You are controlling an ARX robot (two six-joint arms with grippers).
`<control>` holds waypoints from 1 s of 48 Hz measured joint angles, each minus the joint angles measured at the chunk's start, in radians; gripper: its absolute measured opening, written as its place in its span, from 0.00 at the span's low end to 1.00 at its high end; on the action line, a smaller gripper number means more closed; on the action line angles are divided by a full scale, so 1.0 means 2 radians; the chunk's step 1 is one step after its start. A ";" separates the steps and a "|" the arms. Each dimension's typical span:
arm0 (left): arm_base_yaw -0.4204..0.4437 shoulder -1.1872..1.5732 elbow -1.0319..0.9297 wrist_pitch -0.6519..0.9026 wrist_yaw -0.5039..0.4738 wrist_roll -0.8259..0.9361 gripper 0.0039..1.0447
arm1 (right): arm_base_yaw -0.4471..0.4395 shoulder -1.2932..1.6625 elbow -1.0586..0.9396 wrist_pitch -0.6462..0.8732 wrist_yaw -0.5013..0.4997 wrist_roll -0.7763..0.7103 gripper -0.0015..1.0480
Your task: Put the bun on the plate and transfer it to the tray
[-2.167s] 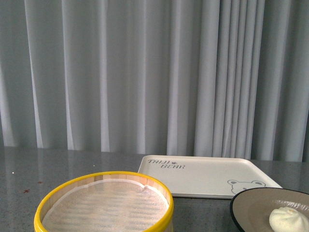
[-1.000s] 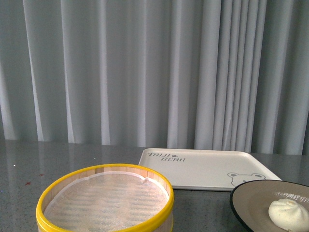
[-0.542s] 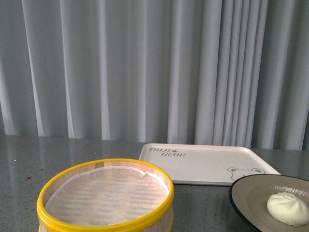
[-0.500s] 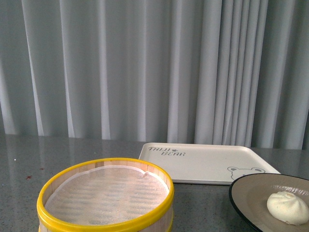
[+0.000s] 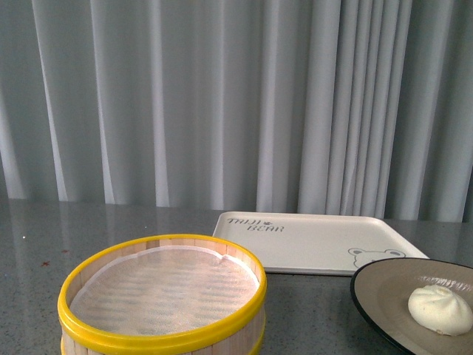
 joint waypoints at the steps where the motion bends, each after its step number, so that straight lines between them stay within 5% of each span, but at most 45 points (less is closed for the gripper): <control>1: 0.000 0.000 0.000 0.000 0.000 0.000 0.94 | 0.001 0.002 0.002 0.001 0.001 0.002 0.92; 6: 0.000 0.000 0.000 0.000 0.000 0.000 0.94 | 0.005 0.016 0.012 0.010 0.005 0.017 0.90; 29: 0.000 0.000 0.000 0.000 0.000 0.000 0.94 | 0.011 0.053 -0.002 0.056 0.006 0.039 0.06; 48: 0.000 0.000 0.000 0.000 0.000 0.000 0.94 | 0.010 0.011 0.057 0.000 -0.001 0.058 0.03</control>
